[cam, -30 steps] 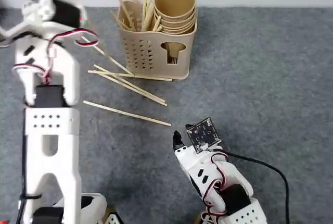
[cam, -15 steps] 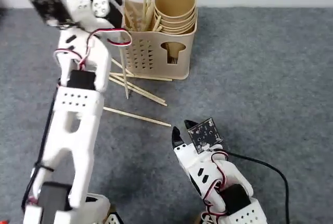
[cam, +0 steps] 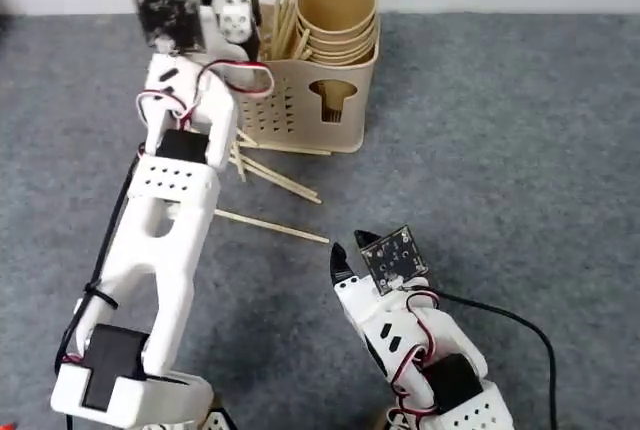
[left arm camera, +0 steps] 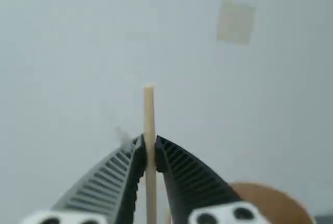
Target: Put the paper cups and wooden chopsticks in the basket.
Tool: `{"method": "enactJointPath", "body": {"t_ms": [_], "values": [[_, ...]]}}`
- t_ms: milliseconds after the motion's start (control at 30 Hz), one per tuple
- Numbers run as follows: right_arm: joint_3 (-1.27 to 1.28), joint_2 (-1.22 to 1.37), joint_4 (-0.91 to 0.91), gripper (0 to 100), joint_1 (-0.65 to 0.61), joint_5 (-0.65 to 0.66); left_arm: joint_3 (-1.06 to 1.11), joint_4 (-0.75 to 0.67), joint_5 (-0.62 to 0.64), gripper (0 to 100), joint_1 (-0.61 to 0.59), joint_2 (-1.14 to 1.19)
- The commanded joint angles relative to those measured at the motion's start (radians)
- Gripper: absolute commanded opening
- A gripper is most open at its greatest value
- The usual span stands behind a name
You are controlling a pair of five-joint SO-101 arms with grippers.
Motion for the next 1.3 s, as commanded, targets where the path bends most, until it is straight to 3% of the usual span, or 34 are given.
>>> {"method": "enactJointPath", "body": {"t_ms": [0,100,233,500,633,867,1133,1267], "values": [[-0.008,-0.012,-0.021,11.4,-0.002,-0.003,-0.05,0.176,0.061,2,0.02,-0.072],[-0.008,-0.012,-0.021,11.4,-0.002,-0.003,-0.05,0.18,0.13,2,0.021,-0.068],[-0.009,-0.012,-0.021,11.4,-0.002,-0.003,-0.05,0.181,0.127,2,0.015,-0.068],[-0.014,-0.012,-0.021,11.4,-0.002,-0.003,-0.051,0.187,0.127,29,0.012,-0.074],[-0.017,-0.012,-0.021,11.4,-0.002,-0.003,-0.097,0.187,0.137,29,0.002,-0.075],[-0.032,-0.004,-0.021,11.4,-0.005,-0.003,-0.357,0.216,0.35,29,-0.147,-0.074],[-0.097,-0.001,-0.021,11.4,-0.002,-0.003,-0.522,0.769,0.635,29,-0.425,-0.066],[-0.166,0.001,-0.016,11.3,-0.002,-0.003,-0.519,1.073,0.7,29,-0.499,-0.066]]}}
